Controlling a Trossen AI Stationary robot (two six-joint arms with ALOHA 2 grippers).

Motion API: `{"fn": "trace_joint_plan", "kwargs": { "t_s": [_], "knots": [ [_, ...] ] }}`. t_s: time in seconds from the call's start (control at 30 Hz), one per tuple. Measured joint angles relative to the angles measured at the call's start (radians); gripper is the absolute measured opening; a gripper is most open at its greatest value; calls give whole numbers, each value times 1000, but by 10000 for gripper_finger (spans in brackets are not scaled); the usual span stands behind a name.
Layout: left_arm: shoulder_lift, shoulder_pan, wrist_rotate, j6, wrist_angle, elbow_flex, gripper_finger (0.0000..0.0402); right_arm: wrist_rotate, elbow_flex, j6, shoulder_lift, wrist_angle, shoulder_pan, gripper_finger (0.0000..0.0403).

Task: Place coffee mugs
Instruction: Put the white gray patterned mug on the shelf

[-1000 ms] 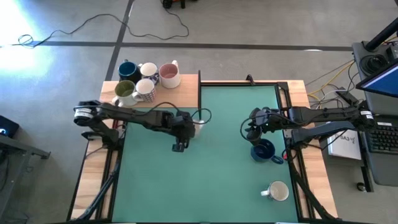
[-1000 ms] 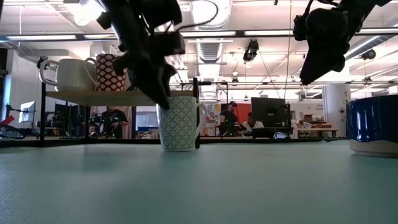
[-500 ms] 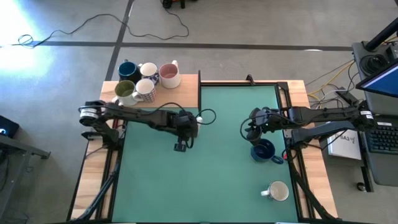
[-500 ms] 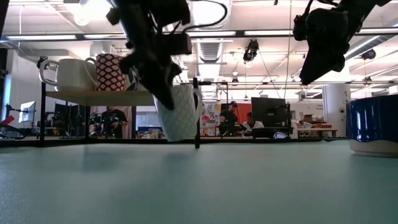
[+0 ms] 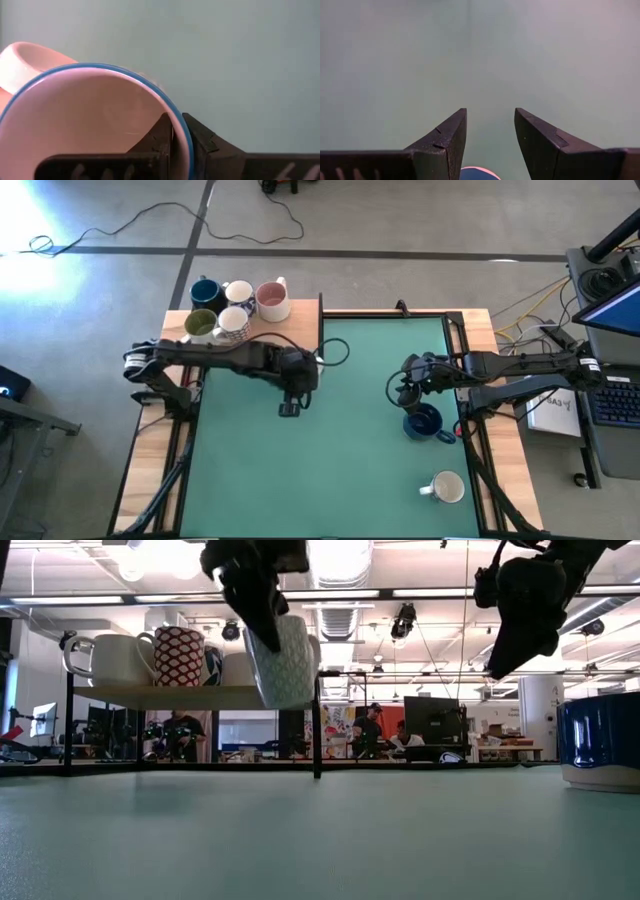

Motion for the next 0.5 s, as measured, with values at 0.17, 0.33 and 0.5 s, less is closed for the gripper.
{"fn": "trace_joint_plan", "kwargs": {
  "t_s": [0.17, 0.33, 0.5],
  "knots": [
    [0, 11, 0, -2, -80, 96, 8, 0, 0, -12, -2, 1, 0, 155],
    [-1, 48, -14, -7, -150, 175, 12, 0, 0, -12, -2, 0, 0, 155],
    [-2, 107, -64, 1, -224, 196, 12, 0, 0, -10, -2, 0, 0, 155]
  ]
}}
